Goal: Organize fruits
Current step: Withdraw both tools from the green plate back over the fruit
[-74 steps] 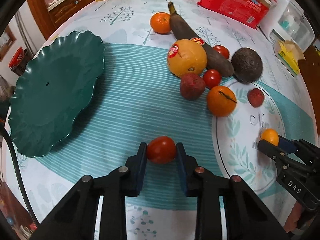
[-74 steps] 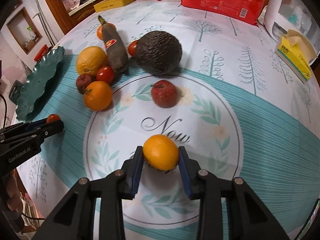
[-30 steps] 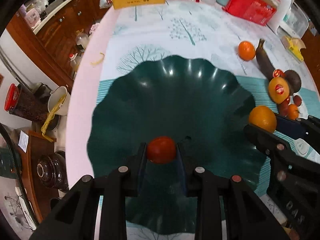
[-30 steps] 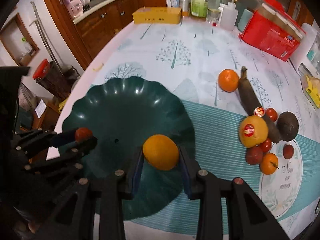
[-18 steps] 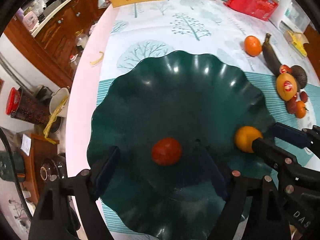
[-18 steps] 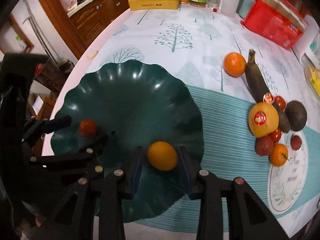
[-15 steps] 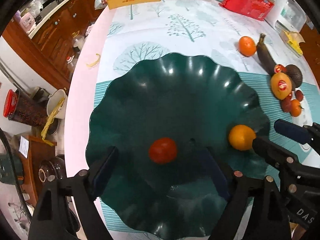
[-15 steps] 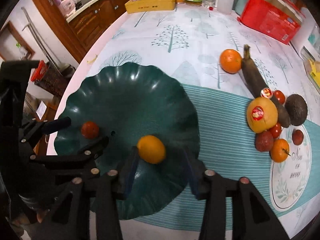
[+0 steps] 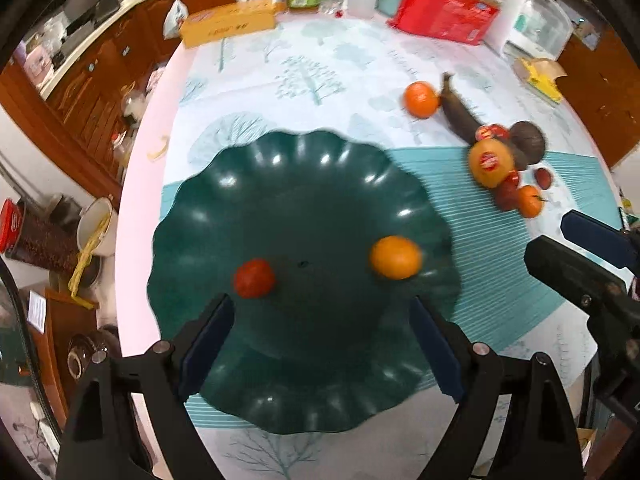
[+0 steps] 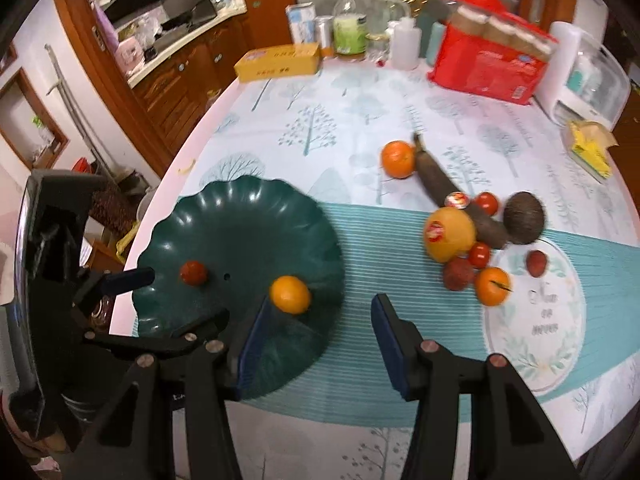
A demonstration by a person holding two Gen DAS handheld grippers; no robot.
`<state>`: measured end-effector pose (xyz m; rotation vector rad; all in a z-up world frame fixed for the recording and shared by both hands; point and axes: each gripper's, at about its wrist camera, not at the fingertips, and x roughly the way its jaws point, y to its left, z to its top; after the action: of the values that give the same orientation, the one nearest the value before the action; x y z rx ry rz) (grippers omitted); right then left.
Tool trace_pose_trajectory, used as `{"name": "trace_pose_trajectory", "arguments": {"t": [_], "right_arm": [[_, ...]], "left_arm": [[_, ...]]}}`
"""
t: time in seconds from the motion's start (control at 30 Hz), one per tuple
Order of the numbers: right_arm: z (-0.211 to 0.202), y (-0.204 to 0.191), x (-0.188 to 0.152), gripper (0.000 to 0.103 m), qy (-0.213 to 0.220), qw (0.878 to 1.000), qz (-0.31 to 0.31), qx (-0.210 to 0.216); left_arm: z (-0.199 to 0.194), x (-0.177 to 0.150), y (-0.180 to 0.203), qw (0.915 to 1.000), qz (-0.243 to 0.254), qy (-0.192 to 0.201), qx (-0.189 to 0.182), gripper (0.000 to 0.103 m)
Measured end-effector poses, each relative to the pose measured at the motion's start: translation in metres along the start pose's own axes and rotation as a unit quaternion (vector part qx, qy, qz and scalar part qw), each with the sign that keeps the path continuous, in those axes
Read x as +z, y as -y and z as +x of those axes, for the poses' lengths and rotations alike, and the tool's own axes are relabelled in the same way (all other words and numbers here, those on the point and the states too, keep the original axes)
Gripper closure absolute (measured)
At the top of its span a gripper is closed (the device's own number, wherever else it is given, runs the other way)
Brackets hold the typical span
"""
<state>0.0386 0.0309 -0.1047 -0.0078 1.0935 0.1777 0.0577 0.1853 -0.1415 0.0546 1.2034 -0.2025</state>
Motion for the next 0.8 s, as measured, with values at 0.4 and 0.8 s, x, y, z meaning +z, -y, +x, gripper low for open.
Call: {"name": "trace_pose_trajectory", "arguments": {"t": [0.4,0.8], "right_arm": [[-0.073,0.046,-0.025,0.050,0.051,0.995,0.055,-0.061],[-0.151,0.104,-0.041,0.050,0.111,0.982,0.106,-0.113]], "left_arm": [[-0.039,0.026,0.077,0.9965,0.058,0.042,-0.044,0.015],[-0.077,0.051,0.166,0.9856,0.125,0.085,-0.076,0.015]]}}
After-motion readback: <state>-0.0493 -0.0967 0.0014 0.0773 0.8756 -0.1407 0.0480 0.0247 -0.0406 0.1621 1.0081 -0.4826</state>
